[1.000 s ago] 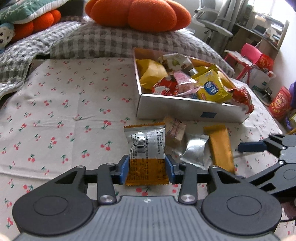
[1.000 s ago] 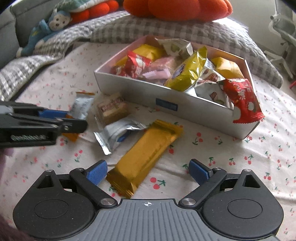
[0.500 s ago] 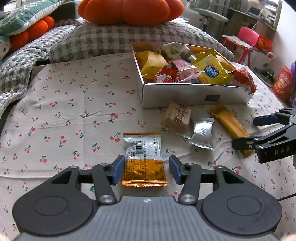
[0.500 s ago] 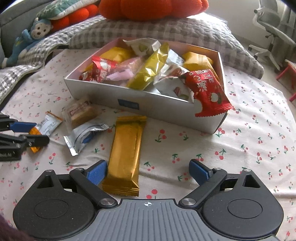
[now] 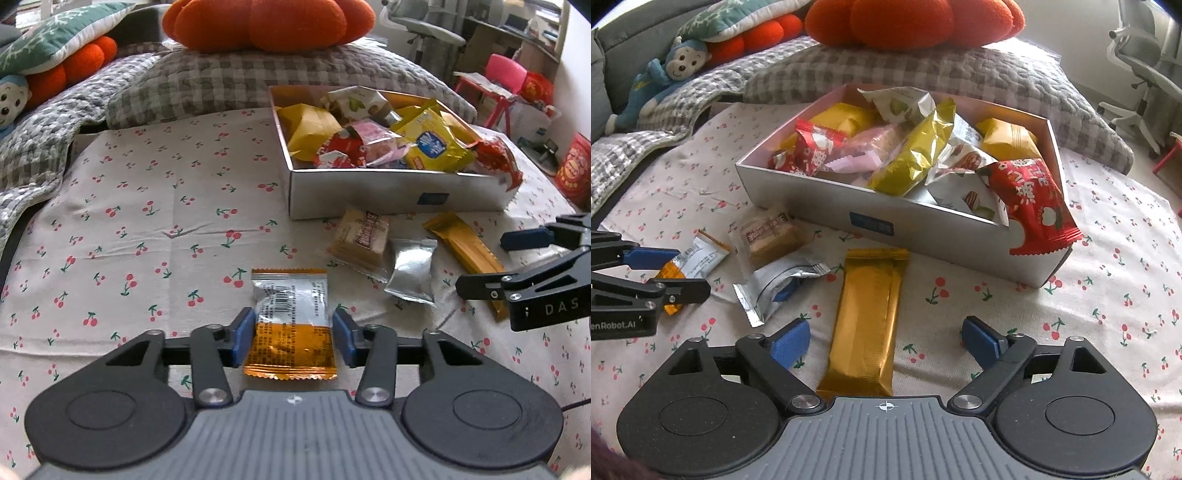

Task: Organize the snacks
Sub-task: 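Grasp the orange-white packet with the left gripper while the right grasps the gold bar, then lift both held snacks and carry them over the white box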

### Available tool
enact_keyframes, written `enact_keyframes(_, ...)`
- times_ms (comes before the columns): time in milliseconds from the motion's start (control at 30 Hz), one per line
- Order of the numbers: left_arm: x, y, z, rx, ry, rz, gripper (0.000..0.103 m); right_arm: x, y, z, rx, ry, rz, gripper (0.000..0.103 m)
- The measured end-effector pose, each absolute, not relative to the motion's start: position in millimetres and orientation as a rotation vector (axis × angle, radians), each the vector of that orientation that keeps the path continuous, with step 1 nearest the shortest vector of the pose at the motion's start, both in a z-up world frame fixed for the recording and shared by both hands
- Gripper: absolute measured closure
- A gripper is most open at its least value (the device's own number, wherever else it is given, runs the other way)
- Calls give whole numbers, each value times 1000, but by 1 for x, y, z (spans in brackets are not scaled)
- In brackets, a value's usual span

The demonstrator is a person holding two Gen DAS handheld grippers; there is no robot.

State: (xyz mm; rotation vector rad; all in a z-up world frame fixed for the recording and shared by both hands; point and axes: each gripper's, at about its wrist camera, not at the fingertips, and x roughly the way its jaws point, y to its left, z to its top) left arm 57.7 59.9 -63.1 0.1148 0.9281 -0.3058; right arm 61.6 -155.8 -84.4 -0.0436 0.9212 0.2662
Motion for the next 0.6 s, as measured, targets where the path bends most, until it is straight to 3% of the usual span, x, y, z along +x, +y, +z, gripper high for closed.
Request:
enact_keyframes(67, 59, 62, -62, 101, 932, -302, 63, 61, -157, -83, -38, 915, 272, 19)
enact_keyframes(167, 58, 62, -62, 97, 935, -298, 64, 60, -158, -81, -43, 905, 274, 36)
enact_keyframes(333, 56, 61, -59, 90, 930, -303, 65, 59, -158, -77, -35, 902, 293, 74)
enact_keyframes(600, 53, 61, -51, 88, 911, -307, 66, 57, -161, -68, -10, 894, 315, 76)
